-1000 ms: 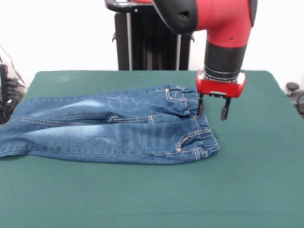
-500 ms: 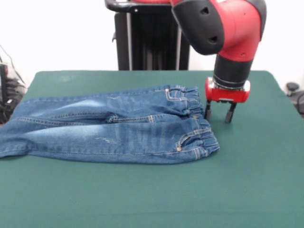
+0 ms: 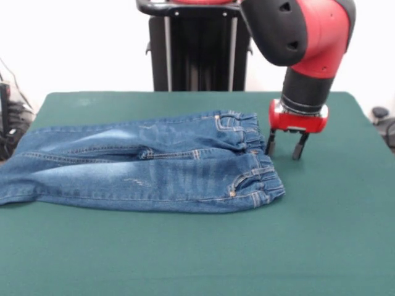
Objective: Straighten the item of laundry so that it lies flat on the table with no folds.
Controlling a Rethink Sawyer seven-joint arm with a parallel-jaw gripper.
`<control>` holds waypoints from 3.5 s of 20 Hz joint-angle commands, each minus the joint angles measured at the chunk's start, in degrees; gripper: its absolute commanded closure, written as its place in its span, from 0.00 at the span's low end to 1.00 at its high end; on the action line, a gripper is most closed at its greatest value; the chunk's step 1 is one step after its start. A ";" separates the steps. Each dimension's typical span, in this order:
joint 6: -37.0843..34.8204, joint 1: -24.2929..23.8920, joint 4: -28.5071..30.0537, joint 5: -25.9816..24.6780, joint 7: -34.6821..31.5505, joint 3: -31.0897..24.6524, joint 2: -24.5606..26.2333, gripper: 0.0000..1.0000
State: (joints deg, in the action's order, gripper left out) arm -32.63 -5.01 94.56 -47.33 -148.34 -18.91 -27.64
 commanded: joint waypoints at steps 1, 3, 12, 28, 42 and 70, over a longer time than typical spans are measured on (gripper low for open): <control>0.46 0.62 0.69 0.43 1.63 0.42 1.20 0.00; -0.21 -0.42 2.46 1.91 3.04 -0.89 -0.64 0.00; -0.98 -2.74 5.82 4.55 6.11 -3.59 -3.97 0.00; 2.53 1.90 0.40 -1.11 0.53 2.94 2.96 0.00; 10.83 12.53 -9.30 -1.76 -15.87 15.82 13.04 0.00; 16.36 11.06 1.64 21.93 -5.52 17.61 5.27 0.00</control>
State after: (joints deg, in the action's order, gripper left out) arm -22.94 9.65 92.70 -27.96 -148.48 3.08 -24.08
